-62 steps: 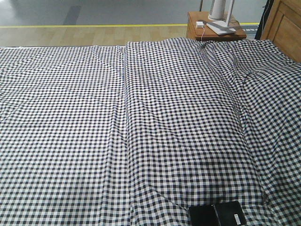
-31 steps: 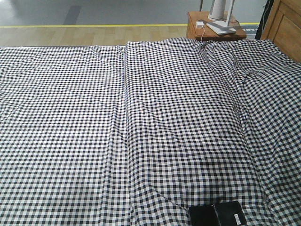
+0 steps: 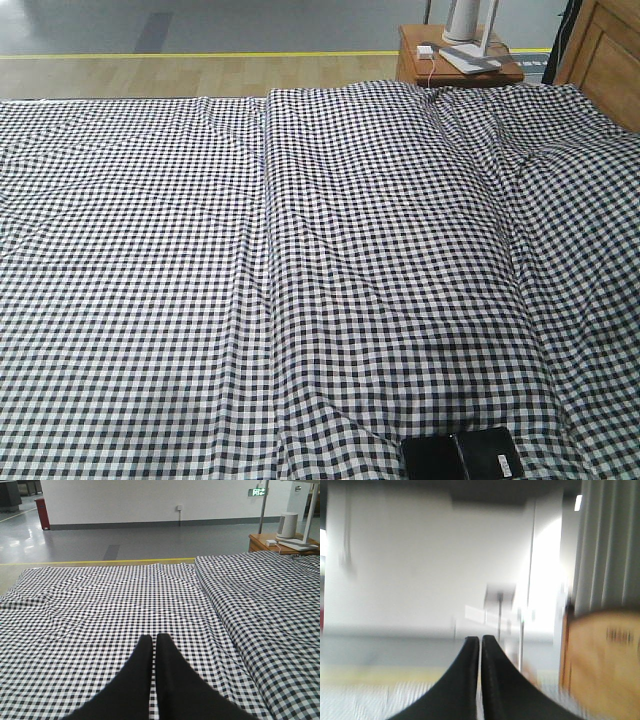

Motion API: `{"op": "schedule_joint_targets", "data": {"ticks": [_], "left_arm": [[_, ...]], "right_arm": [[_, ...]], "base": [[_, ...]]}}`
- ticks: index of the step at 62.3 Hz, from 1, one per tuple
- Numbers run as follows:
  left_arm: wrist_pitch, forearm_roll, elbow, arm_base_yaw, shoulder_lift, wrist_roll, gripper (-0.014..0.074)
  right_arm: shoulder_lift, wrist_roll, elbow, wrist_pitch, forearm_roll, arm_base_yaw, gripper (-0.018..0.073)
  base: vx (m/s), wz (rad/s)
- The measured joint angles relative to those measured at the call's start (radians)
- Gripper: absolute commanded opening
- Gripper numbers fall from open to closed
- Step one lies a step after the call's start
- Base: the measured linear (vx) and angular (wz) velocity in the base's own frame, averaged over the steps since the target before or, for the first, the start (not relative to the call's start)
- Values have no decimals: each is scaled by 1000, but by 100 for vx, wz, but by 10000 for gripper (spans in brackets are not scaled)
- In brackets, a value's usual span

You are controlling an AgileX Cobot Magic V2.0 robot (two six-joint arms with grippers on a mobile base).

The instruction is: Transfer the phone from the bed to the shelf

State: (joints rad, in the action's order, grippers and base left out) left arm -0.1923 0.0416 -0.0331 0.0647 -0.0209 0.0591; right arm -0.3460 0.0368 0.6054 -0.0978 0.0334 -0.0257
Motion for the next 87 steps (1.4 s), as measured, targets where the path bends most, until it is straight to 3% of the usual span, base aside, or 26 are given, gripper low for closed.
{"op": "schedule_joint_targets", "data": {"ticks": [12, 21, 27, 41, 47, 64, 74, 87], "left_arm": [[0, 0, 0, 0, 0, 0, 1], [0, 0, 0, 0, 0, 0, 1], [0, 0, 0, 0, 0, 0, 1], [0, 0, 0, 0, 0, 0, 1], [0, 0, 0, 0, 0, 0, 1], [0, 0, 0, 0, 0, 0, 1], [0, 0, 0, 0, 0, 0, 1], [0, 0, 0, 0, 0, 0, 1]], "right_arm": [[-265, 0, 73, -147, 0, 0, 41], [-437, 0, 74, -189, 0, 0, 138], [-537, 0, 74, -215, 0, 0, 252], [-660, 0, 74, -246, 0, 0, 629], [-679, 0, 74, -248, 0, 0, 729], [-697, -1, 74, -253, 0, 0, 709], [-706, -47, 93, -336, 0, -10, 704], [-817, -72, 222, -534, -1, -142, 697]], "base": [[0, 0], [0, 0], [0, 0], [0, 0], [0, 0], [0, 0], [0, 0], [0, 0]]}}
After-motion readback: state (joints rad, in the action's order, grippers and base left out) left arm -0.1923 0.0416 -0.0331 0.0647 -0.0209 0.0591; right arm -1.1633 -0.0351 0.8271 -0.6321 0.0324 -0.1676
